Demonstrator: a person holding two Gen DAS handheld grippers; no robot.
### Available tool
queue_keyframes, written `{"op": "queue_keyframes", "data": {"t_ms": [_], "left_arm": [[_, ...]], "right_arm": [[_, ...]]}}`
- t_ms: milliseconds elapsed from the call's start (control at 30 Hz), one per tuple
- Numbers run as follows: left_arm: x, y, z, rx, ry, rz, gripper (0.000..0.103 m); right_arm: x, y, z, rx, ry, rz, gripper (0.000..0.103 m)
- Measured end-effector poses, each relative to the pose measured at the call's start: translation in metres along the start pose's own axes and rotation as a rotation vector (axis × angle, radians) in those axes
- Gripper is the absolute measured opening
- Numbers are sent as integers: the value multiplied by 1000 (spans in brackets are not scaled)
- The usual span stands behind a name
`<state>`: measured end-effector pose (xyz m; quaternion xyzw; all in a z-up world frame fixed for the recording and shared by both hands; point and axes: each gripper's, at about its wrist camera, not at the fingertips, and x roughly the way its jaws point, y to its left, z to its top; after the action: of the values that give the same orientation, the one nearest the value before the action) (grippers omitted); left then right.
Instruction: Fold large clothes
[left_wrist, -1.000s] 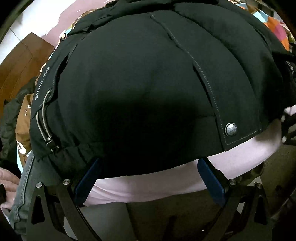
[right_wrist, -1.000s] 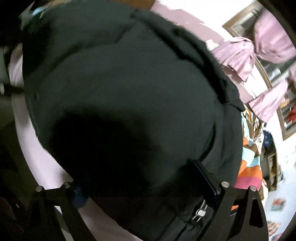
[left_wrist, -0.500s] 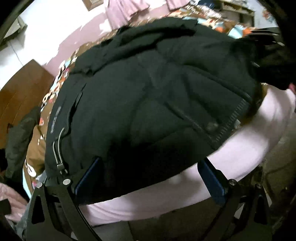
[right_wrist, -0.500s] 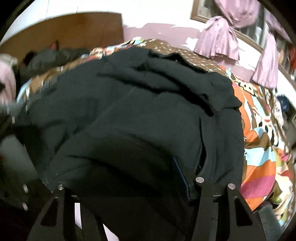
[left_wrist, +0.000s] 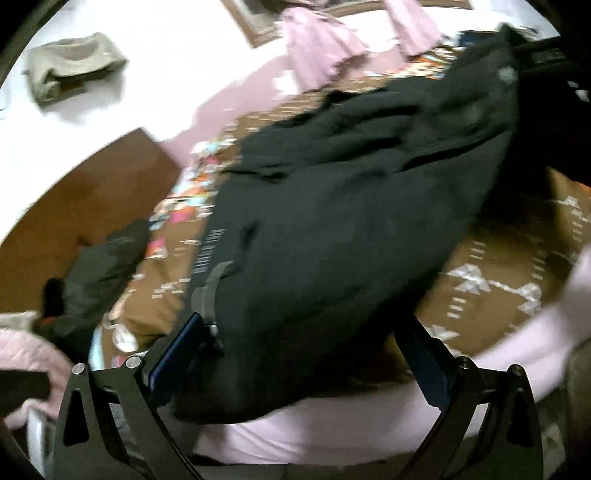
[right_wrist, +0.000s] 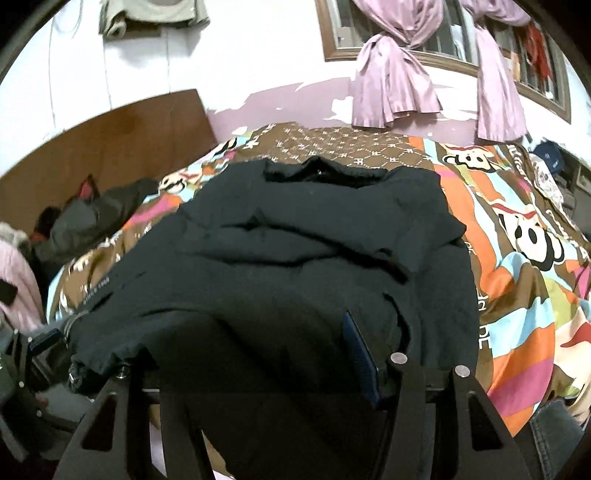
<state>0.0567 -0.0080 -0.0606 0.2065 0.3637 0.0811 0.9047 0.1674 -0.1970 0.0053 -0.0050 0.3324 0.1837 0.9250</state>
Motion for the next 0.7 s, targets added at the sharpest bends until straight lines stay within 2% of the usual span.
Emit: {"op": "queue_keyframes", "data": {"t_ms": [67, 167, 233, 433, 600, 667, 700], "left_arm": [[0, 8, -4, -48, 6, 19, 101], [-2, 15, -6, -99, 2, -25, 101], [-14, 7, -8, -95, -12, -17, 101], [-34, 0, -4, -62, -126, 17, 101], [-34, -1, -2, -39, -146, 61, 100], [-32, 4, -2, -45, -155, 62, 96], [-31, 6, -1, -44, -165, 59, 86]], "right_arm": [[0, -2, 1, 20, -4, 4, 55], [-2, -6, 1, 32, -8, 4, 55], [-3, -6, 0, 36, -10, 4, 55], [-7, -10, -5, 45, -3, 6, 55], [-10, -10, -11, 42, 21, 4, 55], [-11, -8, -13, 27, 32, -10, 55], [-12, -7, -15, 18, 40, -18, 55]]}}
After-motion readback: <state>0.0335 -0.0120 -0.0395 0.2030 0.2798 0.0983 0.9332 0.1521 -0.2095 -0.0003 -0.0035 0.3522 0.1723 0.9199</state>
